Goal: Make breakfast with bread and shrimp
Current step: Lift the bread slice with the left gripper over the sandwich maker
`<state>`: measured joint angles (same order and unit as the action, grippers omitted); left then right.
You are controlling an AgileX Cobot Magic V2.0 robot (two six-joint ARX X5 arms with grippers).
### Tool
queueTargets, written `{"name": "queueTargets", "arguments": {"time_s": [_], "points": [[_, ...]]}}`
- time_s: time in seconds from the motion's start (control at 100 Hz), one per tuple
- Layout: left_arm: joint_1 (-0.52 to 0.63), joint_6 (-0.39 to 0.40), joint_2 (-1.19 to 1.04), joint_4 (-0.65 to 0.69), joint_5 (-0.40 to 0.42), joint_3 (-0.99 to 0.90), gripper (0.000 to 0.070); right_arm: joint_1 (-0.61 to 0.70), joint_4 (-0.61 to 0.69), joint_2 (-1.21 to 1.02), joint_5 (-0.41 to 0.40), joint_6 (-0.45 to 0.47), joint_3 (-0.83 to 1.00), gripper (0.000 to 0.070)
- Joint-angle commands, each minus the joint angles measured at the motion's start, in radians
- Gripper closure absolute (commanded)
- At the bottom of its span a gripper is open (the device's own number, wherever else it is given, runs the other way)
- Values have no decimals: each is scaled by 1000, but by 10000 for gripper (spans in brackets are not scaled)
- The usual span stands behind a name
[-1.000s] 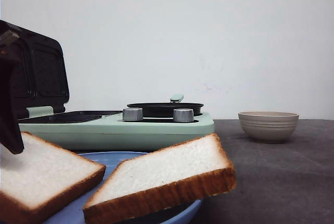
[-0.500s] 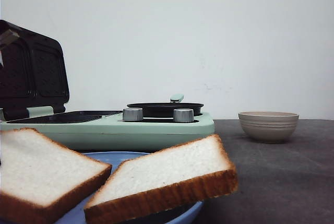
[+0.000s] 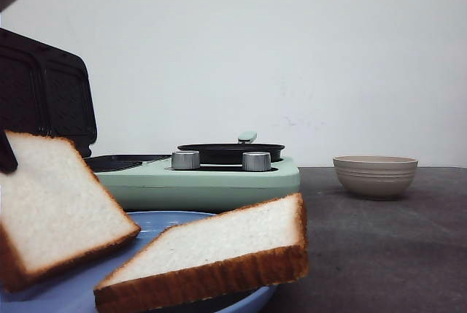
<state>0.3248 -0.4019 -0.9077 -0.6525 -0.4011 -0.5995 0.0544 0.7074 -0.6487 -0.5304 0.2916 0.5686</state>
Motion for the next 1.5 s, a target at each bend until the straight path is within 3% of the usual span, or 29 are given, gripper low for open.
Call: {"name": "queueTargets", "arguments": {"time_s": [0.0,0.54,0.65,0.95,1.28,1.491], "points": [[3,1,12,22,9,-13,695,3,-5,-3,-4,-12,16,353],[3,39,145,214,45,-23,695,3,-5,-3,-4,-13,16,353],[3,98,144,233,78,-46,695,3,-5,-3,-4,-14,16,353],[3,266,100,289,263,-171,695,3,-8,-3,-3,-18,16,353],[3,541,-154,373,363,-352,696,3,-8,-3,-3,-19,16,353],[3,719,-353,514,475,-441,696,3,-8,-3,-3,-20,16,353]]}}
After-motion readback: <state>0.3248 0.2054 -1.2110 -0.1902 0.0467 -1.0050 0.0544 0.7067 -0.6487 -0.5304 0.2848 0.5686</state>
